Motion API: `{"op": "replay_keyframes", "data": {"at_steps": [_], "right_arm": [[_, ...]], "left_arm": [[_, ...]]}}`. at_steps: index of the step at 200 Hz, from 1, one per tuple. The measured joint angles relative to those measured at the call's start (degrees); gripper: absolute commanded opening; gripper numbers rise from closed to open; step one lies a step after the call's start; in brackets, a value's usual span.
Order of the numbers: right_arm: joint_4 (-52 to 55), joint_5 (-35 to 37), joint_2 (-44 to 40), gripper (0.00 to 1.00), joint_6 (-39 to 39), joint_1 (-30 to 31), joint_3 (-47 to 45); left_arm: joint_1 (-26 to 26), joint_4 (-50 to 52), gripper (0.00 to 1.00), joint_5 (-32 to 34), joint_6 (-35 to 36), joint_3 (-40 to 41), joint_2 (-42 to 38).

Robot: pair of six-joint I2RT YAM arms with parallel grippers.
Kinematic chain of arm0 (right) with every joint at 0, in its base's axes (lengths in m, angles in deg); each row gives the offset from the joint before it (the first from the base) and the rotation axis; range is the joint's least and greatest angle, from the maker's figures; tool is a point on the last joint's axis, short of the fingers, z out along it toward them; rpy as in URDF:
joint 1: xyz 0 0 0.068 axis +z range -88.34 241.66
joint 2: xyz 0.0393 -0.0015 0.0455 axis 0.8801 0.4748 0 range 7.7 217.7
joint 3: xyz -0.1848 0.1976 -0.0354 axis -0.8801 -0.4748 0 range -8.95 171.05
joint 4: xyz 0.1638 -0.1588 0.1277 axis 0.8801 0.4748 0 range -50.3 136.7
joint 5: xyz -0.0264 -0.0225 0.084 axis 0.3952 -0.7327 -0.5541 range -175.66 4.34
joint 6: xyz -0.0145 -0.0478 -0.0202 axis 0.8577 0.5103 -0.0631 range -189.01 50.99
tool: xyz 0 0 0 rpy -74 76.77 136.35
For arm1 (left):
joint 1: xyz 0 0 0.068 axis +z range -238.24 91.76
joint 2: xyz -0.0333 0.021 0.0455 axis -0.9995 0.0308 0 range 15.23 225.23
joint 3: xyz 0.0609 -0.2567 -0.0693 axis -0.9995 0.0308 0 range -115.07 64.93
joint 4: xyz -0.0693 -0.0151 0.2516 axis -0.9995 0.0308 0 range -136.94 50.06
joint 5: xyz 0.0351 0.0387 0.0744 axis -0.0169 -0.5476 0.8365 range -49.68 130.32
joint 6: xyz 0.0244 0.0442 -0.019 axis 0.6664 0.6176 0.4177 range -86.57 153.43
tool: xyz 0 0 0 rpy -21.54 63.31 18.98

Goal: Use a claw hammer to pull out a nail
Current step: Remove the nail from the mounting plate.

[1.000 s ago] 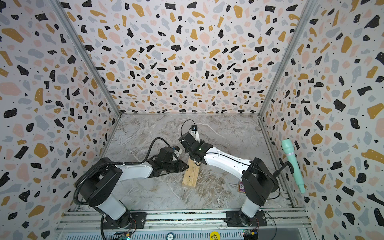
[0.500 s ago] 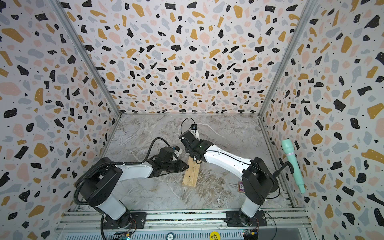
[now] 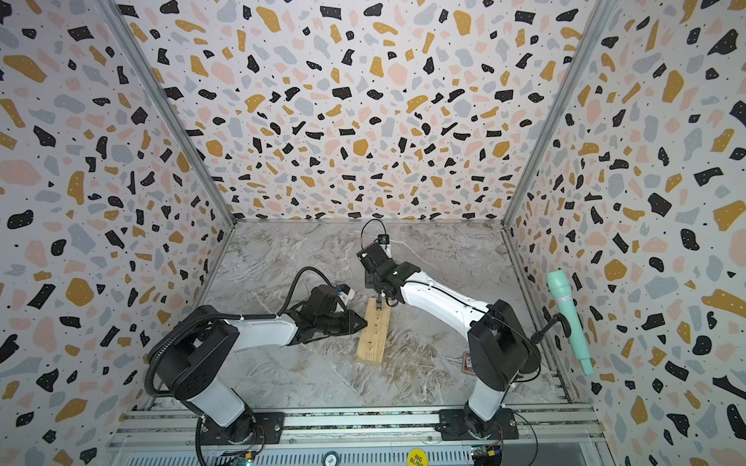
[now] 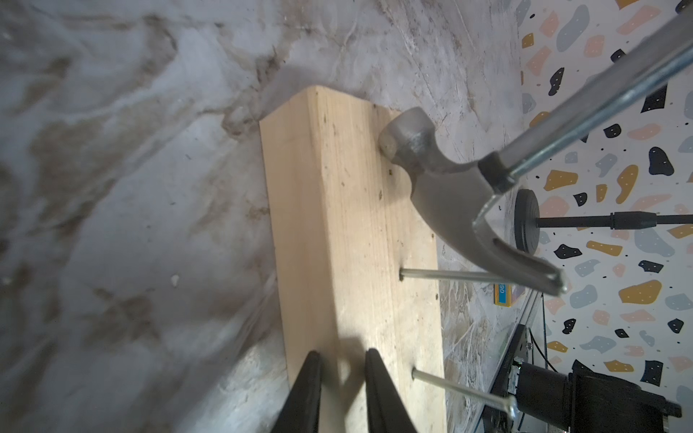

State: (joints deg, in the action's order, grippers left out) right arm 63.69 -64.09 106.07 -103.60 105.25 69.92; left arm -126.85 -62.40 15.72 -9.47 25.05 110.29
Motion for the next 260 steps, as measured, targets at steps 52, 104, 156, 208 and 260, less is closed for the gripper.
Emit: {"op": "replay_keyframes", "data": {"at_steps": [52, 104, 156, 208, 260], "right_arm": [[-0.4, -1.6, 2.2, 0.0, 1.0, -1.7, 1.9], [-1.5, -2.6, 3.3, 0.0, 1.7, -2.7, 2.3], [-1.7, -2.9, 4.3, 0.0, 3.0, -3.3, 3.2], [-1.4, -2.9, 4.7, 0.0, 4.3, -3.4, 3.9], [-1.7, -2.8, 4.7, 0.0, 5.1, -3.4, 3.9]], "left_arm": [[0.0, 0.0, 0.23, 0.0, 0.0, 0.0, 0.0], [0.0, 0.0, 0.23, -0.1, 0.0, 0.0, 0.1], [0.2, -0.1, 0.23, -0.4, 0.0, 0.0, 0.1], [0.2, 0.1, 0.23, -0.3, 0.3, 0.0, 0.1], [0.2, 0.5, 0.24, 0.0, 0.8, -0.3, 0.0]]}}
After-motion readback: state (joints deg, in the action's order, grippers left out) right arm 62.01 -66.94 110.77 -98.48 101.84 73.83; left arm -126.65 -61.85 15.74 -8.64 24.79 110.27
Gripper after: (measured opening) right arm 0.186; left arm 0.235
